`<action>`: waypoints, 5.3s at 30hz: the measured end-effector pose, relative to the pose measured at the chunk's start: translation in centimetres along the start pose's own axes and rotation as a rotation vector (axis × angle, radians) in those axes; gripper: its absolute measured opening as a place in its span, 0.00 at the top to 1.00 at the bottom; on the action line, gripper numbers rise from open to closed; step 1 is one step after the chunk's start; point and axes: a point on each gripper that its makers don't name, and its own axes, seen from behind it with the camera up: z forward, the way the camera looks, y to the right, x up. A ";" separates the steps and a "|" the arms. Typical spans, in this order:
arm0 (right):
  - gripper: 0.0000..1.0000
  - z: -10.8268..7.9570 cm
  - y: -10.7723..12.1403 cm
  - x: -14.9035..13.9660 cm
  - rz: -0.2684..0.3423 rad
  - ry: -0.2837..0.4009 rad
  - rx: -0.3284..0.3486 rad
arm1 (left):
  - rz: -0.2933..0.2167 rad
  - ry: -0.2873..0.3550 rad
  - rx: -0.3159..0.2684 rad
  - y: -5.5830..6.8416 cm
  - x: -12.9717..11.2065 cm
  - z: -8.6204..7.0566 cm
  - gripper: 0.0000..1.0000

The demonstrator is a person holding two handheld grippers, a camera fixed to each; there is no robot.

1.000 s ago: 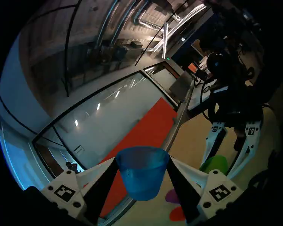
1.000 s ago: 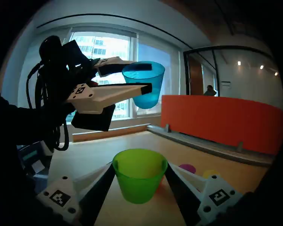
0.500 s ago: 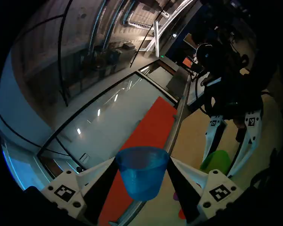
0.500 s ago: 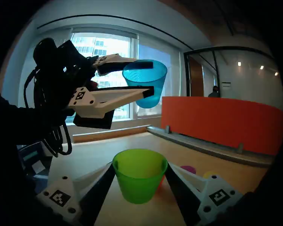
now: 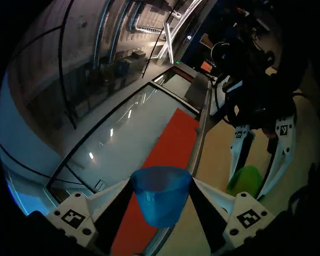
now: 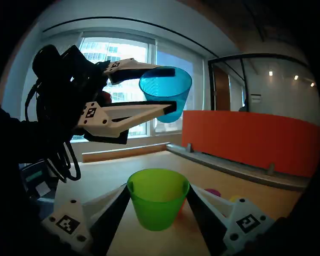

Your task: Pour water

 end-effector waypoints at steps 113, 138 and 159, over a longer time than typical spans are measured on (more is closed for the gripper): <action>0.08 -0.4 0.2 1.0 -0.061 -0.003 -0.003 | 0.345 0.034 0.038 -0.8 2.5 -0.3 0.13; 0.09 -0.1 0.1 1.4 -0.073 -0.002 -0.005 | 0.416 0.041 0.044 -1.0 2.7 -0.4 0.13; 0.09 -0.2 0.4 1.6 -0.074 0.003 -0.010 | 0.479 0.051 0.049 -1.0 3.6 -0.3 0.13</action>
